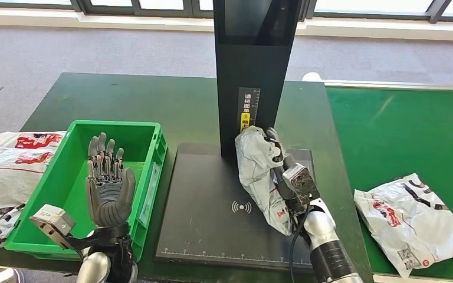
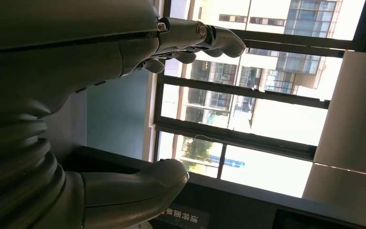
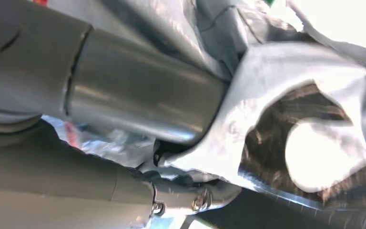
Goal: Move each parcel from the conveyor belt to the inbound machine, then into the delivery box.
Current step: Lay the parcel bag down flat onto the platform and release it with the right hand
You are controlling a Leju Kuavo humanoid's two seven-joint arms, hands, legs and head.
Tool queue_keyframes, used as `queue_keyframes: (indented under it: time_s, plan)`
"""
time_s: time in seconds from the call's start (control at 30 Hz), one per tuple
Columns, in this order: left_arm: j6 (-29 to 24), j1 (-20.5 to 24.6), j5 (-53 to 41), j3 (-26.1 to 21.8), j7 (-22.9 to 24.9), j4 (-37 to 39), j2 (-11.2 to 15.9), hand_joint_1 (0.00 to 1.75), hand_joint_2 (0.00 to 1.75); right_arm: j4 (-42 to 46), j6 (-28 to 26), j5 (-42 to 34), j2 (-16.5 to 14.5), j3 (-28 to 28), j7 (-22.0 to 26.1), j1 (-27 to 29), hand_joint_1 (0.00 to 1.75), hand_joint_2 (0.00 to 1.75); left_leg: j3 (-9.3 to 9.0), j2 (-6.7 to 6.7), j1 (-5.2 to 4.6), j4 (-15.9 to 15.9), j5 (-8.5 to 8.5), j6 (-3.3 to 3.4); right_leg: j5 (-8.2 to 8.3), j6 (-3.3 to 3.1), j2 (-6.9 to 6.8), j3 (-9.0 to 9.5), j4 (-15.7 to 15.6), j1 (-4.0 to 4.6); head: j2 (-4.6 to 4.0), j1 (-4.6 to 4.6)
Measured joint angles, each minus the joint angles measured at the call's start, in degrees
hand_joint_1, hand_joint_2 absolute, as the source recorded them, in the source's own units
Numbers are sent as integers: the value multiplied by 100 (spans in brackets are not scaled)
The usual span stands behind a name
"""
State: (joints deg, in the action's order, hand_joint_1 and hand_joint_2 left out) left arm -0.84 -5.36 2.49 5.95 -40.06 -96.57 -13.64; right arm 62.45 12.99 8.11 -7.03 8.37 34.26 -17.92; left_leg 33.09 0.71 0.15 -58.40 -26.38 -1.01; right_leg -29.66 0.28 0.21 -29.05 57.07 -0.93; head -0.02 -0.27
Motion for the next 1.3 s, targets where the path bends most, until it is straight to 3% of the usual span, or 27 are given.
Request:
queue_keyframes:
  time_s: [0.5, 1.1, 1.3]
  plan:
    - [6, 32, -9, -12, 0, 38, 0, 0, 175, 720, -762, 523, 13, 11, -305, 368, 0, 0, 1, -1, 0, 0, 0, 0, 0, 0, 1, -2, 0, 0, 1, 0]
    - [-8, 33, -16, -13, 0, 40, 0, 0, 175, 756, -685, 352, 16, 10, -495, 404, 0, 0, 1, -2, 0, 0, 0, 0, 0, 0, 2, -2, 0, 0, 1, -1]
    - [-77, 31, -24, -13, 0, 37, 0, 0, 175, 698, -1279, 996, 18, 9, -1078, 387, 0, 0, 2, -1, 0, 0, 0, 0, 0, 0, 2, -1, 0, 0, 0, -1]
